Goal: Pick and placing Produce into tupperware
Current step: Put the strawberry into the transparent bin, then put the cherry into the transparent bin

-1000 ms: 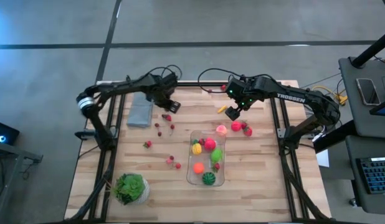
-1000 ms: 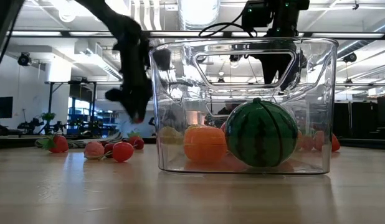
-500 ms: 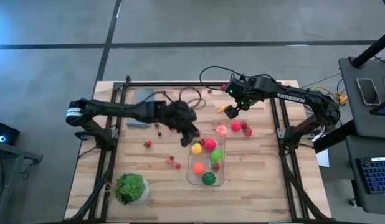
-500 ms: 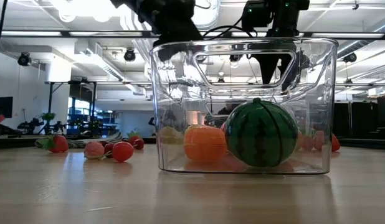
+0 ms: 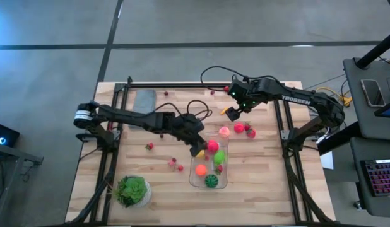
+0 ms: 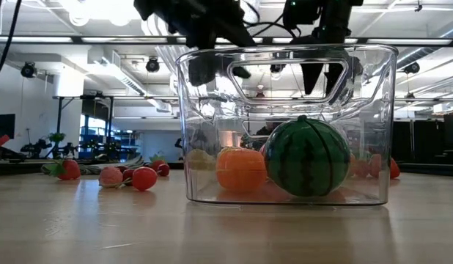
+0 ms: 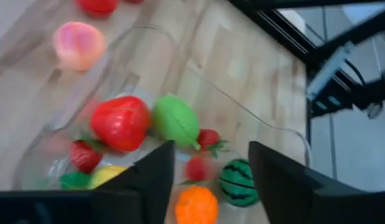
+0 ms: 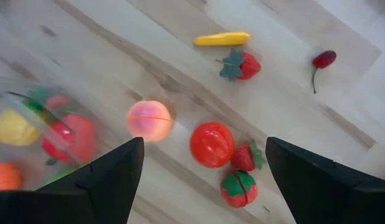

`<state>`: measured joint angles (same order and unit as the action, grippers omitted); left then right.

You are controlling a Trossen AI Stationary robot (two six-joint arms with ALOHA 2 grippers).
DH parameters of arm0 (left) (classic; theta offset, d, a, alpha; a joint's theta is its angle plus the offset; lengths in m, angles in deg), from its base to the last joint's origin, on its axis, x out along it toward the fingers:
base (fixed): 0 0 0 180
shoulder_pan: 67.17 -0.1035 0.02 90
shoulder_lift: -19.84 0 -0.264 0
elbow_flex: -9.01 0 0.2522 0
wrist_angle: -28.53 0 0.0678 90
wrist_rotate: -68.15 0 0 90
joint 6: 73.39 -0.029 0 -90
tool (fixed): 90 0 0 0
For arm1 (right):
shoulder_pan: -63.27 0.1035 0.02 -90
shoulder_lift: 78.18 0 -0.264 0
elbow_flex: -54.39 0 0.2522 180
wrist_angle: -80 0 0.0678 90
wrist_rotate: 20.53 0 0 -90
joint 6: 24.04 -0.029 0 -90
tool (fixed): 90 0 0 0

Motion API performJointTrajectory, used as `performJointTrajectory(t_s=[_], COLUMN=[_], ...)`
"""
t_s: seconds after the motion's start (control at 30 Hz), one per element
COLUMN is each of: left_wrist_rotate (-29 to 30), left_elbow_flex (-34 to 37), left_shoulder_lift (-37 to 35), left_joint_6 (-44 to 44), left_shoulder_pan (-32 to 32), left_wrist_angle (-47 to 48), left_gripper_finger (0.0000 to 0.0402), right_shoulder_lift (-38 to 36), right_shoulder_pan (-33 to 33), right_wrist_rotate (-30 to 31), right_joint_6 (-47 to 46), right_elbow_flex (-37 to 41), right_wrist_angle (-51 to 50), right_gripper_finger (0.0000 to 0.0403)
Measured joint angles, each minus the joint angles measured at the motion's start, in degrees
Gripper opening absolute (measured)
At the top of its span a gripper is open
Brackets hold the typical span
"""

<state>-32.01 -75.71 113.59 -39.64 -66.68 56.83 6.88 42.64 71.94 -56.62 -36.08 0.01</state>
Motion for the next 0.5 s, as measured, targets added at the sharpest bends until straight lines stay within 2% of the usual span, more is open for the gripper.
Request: performJointTrajectory(t_s=[0.13,0.3,0.4,0.5], left_wrist_rotate=[-0.1,0.1,4.1,11.1], left_elbow_flex=[0.0,-1.3,-1.7,-1.6], left_shoulder_lift=[-0.6,-4.5,-8.3,-11.6], left_joint_6=[1.8,1.4,3.6,8.2], left_shoulder_pan=[-0.1,-2.7,-6.7,-12.6], left_wrist_angle=[0.7,13.3,23.7,29.9], left_gripper_finger=[0.0251,0.0271,0.0272,0.0272], right_shoulder_lift=[0.0,0.0,0.2,0.3], right_shoulder_pan=[0.3,-0.1,-1.1,-2.8], right_wrist_rotate=[0.4,1.4,2.6,3.5], right_joint_6=[0.0,1.5,2.7,3.1], right_elbow_flex=[-2.1,-4.5,-6.2,-7.3], right_wrist_angle=[0.1,0.4,0.6,1.2], right_gripper_finger=[0.0327,0.0327,0.0327,0.0327])
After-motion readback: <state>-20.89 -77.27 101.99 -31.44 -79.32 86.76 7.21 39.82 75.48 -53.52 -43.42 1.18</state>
